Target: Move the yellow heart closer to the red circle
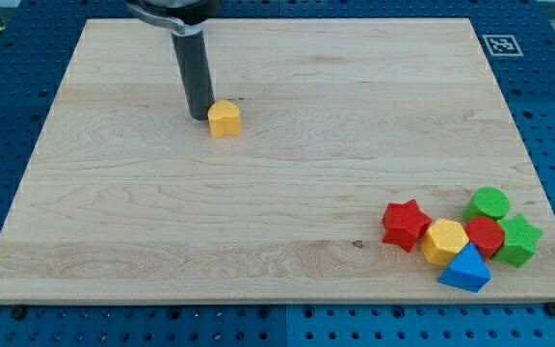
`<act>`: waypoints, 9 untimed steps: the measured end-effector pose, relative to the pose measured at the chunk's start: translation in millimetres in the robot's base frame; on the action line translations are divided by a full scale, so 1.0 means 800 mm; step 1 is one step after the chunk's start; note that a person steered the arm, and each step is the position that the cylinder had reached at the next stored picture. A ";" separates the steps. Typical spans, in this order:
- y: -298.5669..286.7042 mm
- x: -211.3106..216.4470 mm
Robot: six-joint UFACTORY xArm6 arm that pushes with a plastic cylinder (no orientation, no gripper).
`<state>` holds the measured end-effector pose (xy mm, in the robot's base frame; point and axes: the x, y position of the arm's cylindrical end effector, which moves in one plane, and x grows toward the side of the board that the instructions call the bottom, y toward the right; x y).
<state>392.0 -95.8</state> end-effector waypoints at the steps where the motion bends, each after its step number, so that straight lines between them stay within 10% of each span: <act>1: 0.024 0.013; 7: 0.301 0.168; 9: 0.269 0.165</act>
<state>524.0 119.2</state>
